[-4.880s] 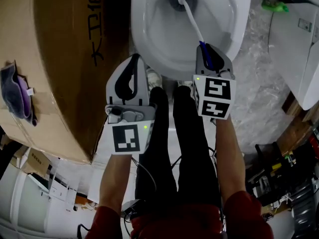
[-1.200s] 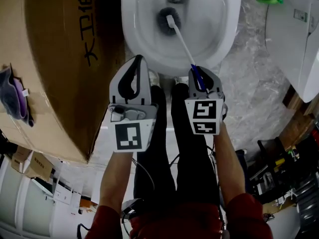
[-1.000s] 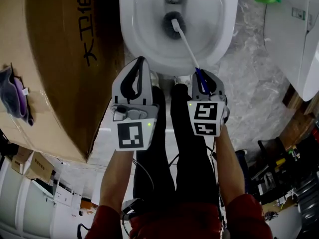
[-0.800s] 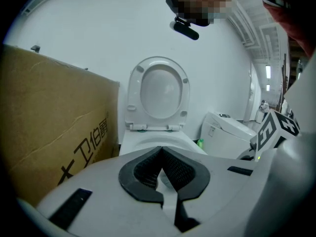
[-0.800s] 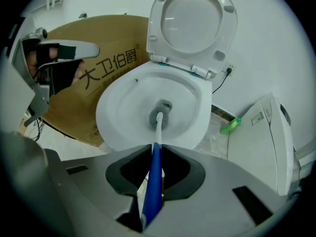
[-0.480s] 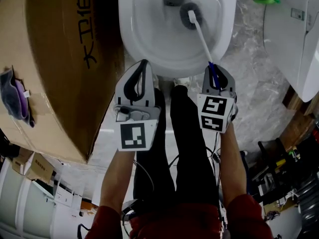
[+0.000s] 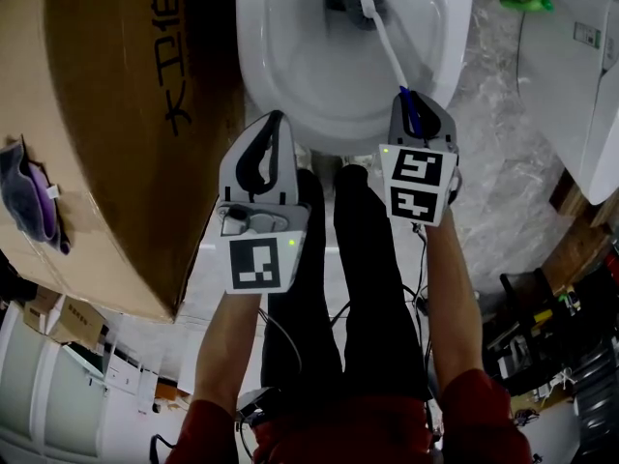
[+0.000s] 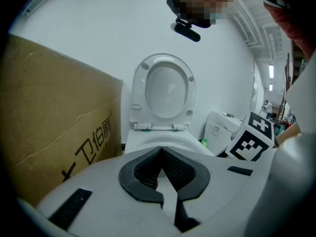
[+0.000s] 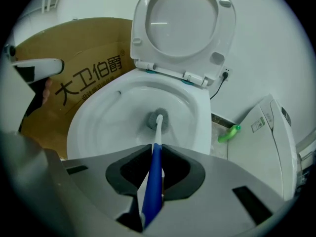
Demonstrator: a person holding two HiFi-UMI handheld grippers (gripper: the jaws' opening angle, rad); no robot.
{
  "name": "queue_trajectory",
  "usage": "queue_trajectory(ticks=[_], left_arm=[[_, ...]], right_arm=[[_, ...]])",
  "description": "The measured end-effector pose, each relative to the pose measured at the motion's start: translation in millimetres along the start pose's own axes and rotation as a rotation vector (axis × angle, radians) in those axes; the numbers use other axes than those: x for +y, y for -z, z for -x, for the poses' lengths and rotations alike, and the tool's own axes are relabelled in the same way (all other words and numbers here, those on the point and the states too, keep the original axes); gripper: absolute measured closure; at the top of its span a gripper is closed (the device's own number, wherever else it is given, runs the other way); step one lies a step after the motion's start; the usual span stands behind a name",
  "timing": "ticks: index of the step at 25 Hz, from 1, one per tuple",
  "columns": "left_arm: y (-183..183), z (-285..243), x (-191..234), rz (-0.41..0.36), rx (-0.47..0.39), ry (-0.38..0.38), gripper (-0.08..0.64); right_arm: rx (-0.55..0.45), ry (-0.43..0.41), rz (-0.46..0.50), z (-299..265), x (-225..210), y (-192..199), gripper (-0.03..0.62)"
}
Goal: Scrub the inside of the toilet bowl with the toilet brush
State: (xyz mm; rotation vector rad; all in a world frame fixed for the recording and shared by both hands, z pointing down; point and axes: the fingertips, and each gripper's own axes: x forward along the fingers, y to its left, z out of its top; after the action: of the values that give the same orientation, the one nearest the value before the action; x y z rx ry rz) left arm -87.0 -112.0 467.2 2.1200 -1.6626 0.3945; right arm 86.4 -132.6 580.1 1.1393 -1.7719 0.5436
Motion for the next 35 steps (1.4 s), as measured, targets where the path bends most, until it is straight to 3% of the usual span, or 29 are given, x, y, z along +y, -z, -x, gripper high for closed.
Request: queue_trajectory(ticks=[9, 23, 26, 31, 35], left_arm=[[2, 0, 13, 0.01, -0.003, -0.019, 0.548], [0, 4, 5, 0.012, -0.007, -0.002, 0.548], [-2, 8, 0, 0.005, -0.012, 0.005, 0.548], [-11, 19, -10, -0.011, -0.019, 0.02, 0.548], [-29, 32, -17, -0.004, -0.029, 0.023, 0.548]], right_arm=[[0.008, -0.075, 0.031, -15, 38, -15, 0.531], [0.137, -0.116, 0.051, 19, 50, 40, 0.531], [0.144, -0.149, -0.034, 31, 53, 45, 0.531], [0.133, -0.211, -0.287, 54, 47, 46, 0.531], [0.102, -0.214, -0.362, 78, 38, 35, 0.531]])
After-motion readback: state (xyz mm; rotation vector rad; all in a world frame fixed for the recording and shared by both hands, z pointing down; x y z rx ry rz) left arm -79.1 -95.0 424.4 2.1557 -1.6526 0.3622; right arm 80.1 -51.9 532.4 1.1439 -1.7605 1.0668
